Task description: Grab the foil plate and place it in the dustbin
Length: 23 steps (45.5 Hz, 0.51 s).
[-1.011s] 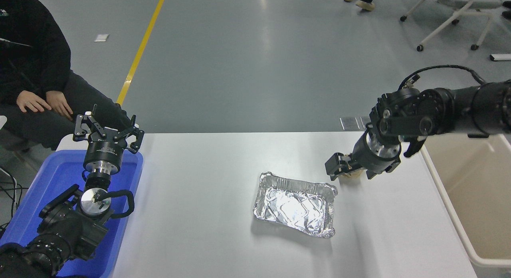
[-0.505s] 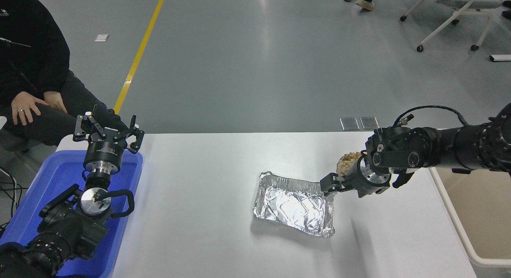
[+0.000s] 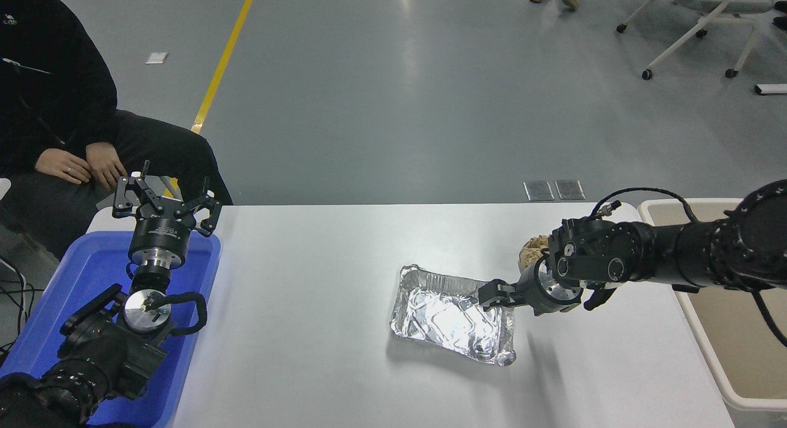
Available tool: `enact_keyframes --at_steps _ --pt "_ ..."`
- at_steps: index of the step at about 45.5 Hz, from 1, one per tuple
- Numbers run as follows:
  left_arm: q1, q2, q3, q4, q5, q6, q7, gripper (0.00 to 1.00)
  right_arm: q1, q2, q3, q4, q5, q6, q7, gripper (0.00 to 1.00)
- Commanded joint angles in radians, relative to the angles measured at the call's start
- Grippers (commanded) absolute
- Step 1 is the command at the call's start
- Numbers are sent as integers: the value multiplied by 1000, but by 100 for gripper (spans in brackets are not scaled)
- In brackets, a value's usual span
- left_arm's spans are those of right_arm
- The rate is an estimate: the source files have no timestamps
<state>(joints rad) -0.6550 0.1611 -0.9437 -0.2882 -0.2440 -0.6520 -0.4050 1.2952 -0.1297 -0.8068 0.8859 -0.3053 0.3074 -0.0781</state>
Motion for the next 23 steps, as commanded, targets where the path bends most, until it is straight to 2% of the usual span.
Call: enact_keyframes --at_steps 1,23 --pt "0 0 0 0 0 0 0 99 -48 12 9 -28 -17 -17 1 100" --pt "0 0 0 0 0 0 0 99 -91 25 38 -62 -41 -19 12 100"
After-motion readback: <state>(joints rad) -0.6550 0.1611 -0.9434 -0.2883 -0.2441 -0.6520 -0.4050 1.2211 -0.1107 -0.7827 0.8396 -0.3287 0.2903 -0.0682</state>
